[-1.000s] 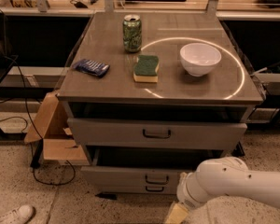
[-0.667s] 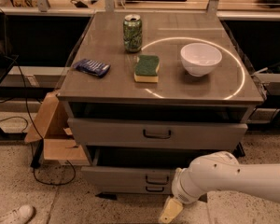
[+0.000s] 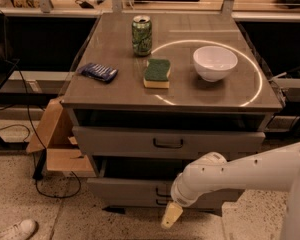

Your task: Open middle drawer

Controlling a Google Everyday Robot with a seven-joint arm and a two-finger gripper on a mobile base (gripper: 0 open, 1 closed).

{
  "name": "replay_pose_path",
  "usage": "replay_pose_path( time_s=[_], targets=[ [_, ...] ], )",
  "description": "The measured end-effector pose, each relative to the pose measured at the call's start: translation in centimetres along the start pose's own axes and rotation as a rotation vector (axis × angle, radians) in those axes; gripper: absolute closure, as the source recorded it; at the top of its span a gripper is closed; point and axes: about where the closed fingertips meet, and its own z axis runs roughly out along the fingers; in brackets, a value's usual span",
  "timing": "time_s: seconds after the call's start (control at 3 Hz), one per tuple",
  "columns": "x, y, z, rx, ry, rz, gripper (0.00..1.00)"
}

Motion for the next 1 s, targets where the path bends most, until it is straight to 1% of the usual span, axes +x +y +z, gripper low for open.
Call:
replay_pose_path(
  time_s=[0.33,0.67,1.0],
  targets=[
    [-0.2,-0.8,2.1,-0.008,0.014,-0.010,0.00],
    [0.9,-0.6,4.8,-0.045,0.041,-0.002,0.00],
    [0.9,-0.2,4.2,-0.054,0.041,-0.001,0.00]
  ],
)
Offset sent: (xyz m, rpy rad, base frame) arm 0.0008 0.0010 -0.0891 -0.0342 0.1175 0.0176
